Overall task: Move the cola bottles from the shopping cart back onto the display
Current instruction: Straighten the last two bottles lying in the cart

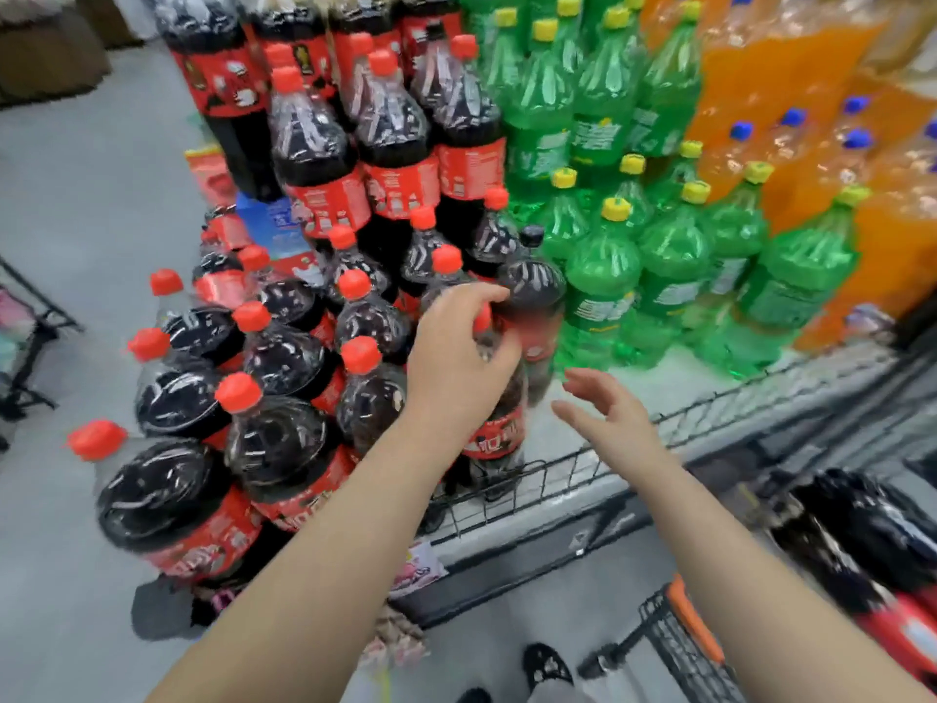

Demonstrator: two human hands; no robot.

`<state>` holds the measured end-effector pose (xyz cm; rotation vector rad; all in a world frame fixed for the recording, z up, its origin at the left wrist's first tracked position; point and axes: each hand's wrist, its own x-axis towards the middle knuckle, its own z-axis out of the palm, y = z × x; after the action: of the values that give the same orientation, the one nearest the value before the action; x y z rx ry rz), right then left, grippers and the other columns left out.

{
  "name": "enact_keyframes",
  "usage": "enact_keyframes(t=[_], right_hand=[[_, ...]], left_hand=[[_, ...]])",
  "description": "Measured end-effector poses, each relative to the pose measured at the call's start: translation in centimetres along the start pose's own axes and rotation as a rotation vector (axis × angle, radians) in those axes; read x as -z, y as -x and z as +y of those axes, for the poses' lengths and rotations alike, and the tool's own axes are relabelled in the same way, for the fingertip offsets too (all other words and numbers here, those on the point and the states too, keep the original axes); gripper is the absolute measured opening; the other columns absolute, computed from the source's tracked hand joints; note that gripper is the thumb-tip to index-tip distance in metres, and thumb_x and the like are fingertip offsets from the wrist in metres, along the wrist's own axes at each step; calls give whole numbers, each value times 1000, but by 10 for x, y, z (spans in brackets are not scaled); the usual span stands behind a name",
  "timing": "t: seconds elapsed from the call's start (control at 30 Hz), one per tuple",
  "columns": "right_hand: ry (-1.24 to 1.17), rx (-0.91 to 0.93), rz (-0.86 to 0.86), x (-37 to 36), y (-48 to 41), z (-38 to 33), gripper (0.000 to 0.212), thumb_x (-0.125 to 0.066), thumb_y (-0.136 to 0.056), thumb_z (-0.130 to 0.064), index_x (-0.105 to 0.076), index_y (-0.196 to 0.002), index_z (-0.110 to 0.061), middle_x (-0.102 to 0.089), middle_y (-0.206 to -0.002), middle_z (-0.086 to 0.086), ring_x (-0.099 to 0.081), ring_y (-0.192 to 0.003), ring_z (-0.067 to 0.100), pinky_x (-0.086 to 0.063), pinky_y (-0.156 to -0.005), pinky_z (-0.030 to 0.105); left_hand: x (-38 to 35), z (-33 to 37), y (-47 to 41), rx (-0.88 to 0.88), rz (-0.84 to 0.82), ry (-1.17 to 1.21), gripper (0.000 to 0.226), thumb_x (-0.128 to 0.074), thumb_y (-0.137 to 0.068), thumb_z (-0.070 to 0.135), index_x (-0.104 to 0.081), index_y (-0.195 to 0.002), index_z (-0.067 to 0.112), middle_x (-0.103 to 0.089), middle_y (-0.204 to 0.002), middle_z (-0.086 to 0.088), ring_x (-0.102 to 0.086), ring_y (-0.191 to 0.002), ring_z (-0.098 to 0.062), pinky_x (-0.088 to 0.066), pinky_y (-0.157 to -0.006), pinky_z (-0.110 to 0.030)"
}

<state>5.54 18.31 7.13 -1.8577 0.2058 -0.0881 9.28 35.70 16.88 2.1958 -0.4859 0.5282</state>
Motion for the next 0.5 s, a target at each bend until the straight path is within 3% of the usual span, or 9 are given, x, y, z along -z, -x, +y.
enact_keyframes(t=[0.07, 0.13, 0.23, 0.3, 0.4, 0.5], right_hand=[[-96, -5, 197, 8, 24, 4, 30, -70, -84, -6, -57, -98, -29, -64, -97, -5, -61, -93, 11, -47, -92, 32], [-173, -34, 350, 18, 51, 14, 33, -68, -86, -2, -57, -95, -32, -64, -88, -3, -61, -84, 12, -48, -87, 34], [-187, -83, 485, 43, 98, 30, 30, -66, -87, -1, -57, -97, -28, -63, -84, 1, -60, -76, 3, -47, -78, 19], [-157, -127, 573, 64, 127, 43, 25, -67, -86, -1, -59, -100, -20, -62, -85, 3, -58, -72, -5, -45, -72, 12], [-141, -225, 705, 98, 164, 63, 22, -67, -86, -4, -59, -103, -15, -63, -86, 7, -58, -75, 5, -44, -71, 18], [-185, -342, 791, 130, 197, 86, 21, -65, -88, -6, -56, -106, -14, -60, -88, 6, -55, -77, 12, -44, -69, 15]], left_hand=[[-11, 14, 8, -54, -59, 120, 27, -66, -78, 13, -66, -105, 11, -55, -100, 12, -51, -98, -5, -36, -87, -9], [-30, 25, 17, -64, -220, 201, 23, -66, -79, 11, -66, -102, 12, -58, -96, 10, -56, -94, -8, -40, -85, -10], [-67, 52, 36, -63, -502, 265, 20, -67, -81, 13, -66, -102, 14, -64, -96, 4, -62, -93, -14, -48, -87, -28], [-90, 74, 53, -73, -675, 318, 17, -67, -82, 11, -66, -99, 15, -65, -95, 1, -64, -92, -17, -49, -86, -29], [-125, 104, 79, -121, -940, 346, 15, -68, -83, 10, -64, -95, 18, -64, -88, 2, -64, -84, -17, -49, -83, -25], [-161, 132, 102, -174, -1099, 319, 15, -68, -83, 12, -65, -97, 16, -62, -85, 6, -59, -77, -10, -48, -79, -22]])
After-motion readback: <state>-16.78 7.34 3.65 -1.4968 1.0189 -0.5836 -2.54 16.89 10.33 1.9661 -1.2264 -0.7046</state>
